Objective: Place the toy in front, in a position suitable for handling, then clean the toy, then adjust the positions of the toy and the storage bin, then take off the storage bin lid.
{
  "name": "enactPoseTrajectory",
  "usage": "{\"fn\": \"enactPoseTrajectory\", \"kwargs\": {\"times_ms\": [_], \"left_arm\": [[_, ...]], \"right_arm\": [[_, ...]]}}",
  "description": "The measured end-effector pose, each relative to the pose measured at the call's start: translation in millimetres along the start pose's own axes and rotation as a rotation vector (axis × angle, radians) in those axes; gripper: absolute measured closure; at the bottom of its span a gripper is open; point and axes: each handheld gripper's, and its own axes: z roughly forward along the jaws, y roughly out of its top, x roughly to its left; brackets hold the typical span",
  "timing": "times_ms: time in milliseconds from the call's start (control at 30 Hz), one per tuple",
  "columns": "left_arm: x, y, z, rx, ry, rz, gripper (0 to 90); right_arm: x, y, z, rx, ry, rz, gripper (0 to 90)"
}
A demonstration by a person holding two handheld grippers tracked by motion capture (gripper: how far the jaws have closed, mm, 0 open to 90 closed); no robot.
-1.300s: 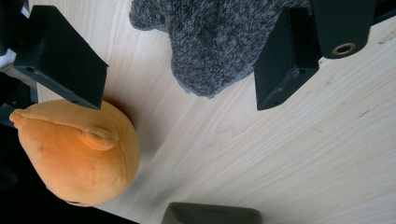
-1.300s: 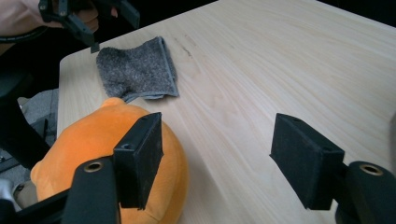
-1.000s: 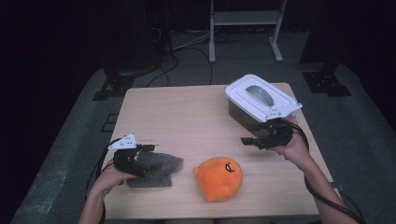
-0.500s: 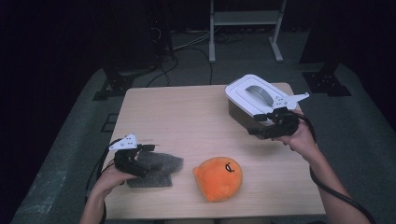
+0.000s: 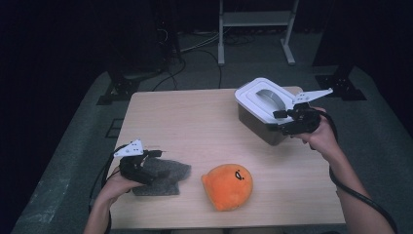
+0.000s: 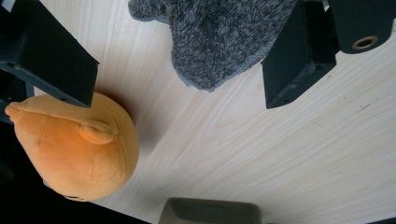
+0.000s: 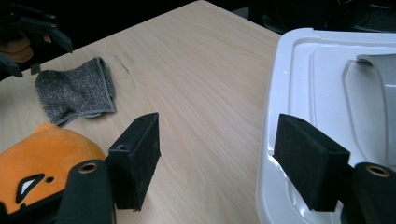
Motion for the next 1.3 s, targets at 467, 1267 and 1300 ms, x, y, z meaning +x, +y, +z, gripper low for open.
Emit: {"fn": "enactPoseTrajectory", "kwargs": {"times_ms": [467, 1267, 1300], "left_arm": [[-2.4, 1.6, 2.2, 0.001, -0.011, 0.013, 9.1], [-4.0, 3.0, 3.4, -0.004, -0.009, 0.024, 8.0], [-4.3, 3.0, 3.8, -0.005, -0.006, 0.020, 6.5]], "right_arm": [[-14.1, 14.7, -4.9, -0.005, -0.032, 0.004, 30.1], [-42.5, 27.7, -0.2, -0.006, -0.098, 0.020, 30.1], [-43.3, 28.3, 0.2, -0.005, -0.102, 0.019, 30.1]]}}
